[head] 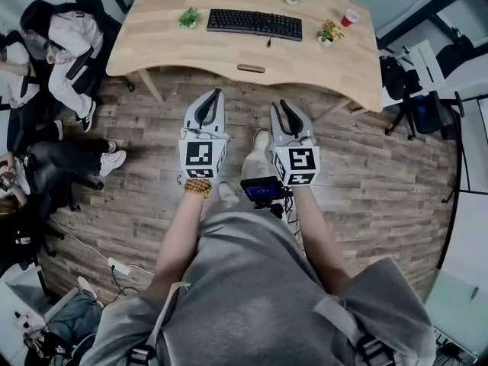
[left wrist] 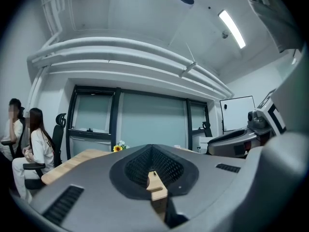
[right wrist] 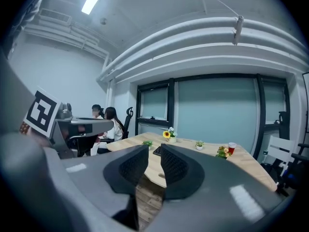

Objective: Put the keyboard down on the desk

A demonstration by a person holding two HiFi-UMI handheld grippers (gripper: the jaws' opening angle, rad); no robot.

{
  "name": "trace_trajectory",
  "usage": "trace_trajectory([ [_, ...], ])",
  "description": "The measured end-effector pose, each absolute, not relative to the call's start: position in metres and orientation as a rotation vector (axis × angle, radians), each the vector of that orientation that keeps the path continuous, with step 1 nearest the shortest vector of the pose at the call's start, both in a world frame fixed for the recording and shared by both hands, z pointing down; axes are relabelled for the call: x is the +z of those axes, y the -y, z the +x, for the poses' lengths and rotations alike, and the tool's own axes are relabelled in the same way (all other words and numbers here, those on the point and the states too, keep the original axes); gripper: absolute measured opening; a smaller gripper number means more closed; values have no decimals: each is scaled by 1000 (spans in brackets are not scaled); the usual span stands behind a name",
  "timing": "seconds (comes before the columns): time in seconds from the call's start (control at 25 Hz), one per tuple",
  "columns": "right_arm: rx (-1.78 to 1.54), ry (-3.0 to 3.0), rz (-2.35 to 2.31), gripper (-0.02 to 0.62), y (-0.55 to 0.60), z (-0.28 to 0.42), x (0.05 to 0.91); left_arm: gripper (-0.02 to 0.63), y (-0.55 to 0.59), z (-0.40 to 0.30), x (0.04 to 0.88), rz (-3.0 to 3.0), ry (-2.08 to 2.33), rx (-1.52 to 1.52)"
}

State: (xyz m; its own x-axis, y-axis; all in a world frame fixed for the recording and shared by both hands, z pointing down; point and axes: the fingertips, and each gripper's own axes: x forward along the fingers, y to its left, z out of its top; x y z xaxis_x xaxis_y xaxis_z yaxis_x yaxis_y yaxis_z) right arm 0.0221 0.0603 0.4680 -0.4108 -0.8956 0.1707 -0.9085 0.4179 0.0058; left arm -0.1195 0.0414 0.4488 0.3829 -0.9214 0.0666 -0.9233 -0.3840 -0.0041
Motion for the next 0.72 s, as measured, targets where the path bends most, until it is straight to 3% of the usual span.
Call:
trace_trajectory([
  [0.72, 243, 2442, 1618, 53, 1, 51, 507, 9, 20, -119, 503, 2466, 1721, 257],
])
